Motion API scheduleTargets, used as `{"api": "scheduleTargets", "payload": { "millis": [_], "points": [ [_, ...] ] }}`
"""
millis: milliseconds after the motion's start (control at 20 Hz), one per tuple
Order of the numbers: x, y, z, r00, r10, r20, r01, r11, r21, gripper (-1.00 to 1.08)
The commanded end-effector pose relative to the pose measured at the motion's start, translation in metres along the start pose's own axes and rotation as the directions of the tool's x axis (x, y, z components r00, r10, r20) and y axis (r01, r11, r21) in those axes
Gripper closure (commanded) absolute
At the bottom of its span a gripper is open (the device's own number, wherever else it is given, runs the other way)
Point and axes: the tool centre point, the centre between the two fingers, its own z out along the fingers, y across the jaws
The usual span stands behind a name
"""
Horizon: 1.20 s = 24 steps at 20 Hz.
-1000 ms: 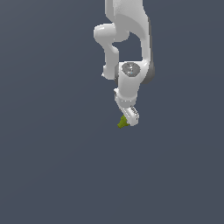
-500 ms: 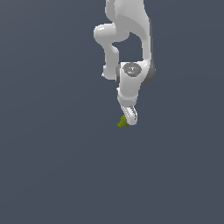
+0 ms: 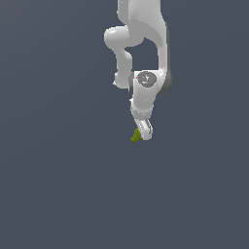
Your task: Pick up the object and move it to a goal position.
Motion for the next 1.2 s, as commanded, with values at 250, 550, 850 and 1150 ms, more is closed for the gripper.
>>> {"api": "scheduleTargets", "payload": {
  "millis": [250,550,850,1150],
  "points": [
    [0.000,0.001,0.033,1.000,0.003,0.000,-0.003,1.000,-0.001,-0.92],
    [0.000,0.001,0.043,1.000,0.004,0.000,-0.004,1.000,-0.001,-0.92],
    [0.000,0.001,0.043,1.000,0.004,0.000,-0.004,1.000,-0.001,1.08],
    [0.000,0.000,0.042,1.000,0.004,0.000,-0.004,1.000,0.002,1.08]
  ]
}}
